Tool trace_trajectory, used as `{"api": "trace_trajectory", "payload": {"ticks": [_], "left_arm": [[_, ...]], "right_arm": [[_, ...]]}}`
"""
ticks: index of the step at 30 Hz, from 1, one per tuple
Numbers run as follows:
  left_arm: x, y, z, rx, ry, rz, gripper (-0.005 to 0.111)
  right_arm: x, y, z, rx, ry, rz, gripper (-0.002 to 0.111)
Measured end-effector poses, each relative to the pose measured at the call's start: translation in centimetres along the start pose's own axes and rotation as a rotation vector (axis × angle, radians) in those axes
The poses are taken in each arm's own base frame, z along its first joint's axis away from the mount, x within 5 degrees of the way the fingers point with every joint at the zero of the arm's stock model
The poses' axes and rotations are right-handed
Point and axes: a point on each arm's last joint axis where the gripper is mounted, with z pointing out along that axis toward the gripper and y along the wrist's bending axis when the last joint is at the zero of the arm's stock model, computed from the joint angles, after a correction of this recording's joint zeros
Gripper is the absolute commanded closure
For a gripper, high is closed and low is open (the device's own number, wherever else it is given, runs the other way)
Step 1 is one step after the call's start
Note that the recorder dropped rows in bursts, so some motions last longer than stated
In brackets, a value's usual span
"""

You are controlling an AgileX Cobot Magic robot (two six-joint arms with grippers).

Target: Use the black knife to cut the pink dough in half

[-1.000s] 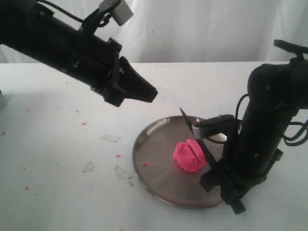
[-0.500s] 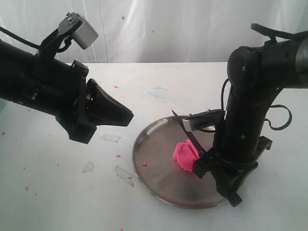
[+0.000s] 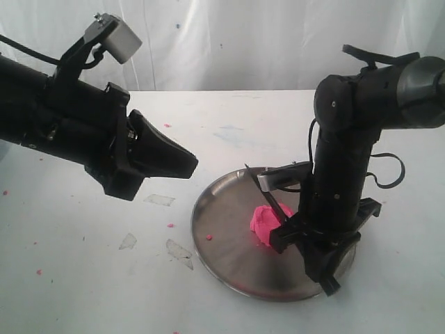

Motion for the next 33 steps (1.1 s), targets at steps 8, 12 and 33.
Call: {"api": "trace_trajectory", "payload": {"ticks": [8,12,33], "left_arm": [[-0.1,-0.1,0.0,0.012,-0.016,-0.017,0.107],[-0.2,-0.1,0.0,0.015,-0.023,-0.024,0.107],[-0.3,-0.2,0.0,0.023,-0.034,-0.036,0.107]], "right_arm": [[-0.7,-0.7,1.5,0.030,0.054,0.040,0.108],[-0.8,-0.8,1.8,0.031,0.064,0.046,0.108],[-0.9,-0.7,2.1,0.018,0.070,0.068,0.108]]}}
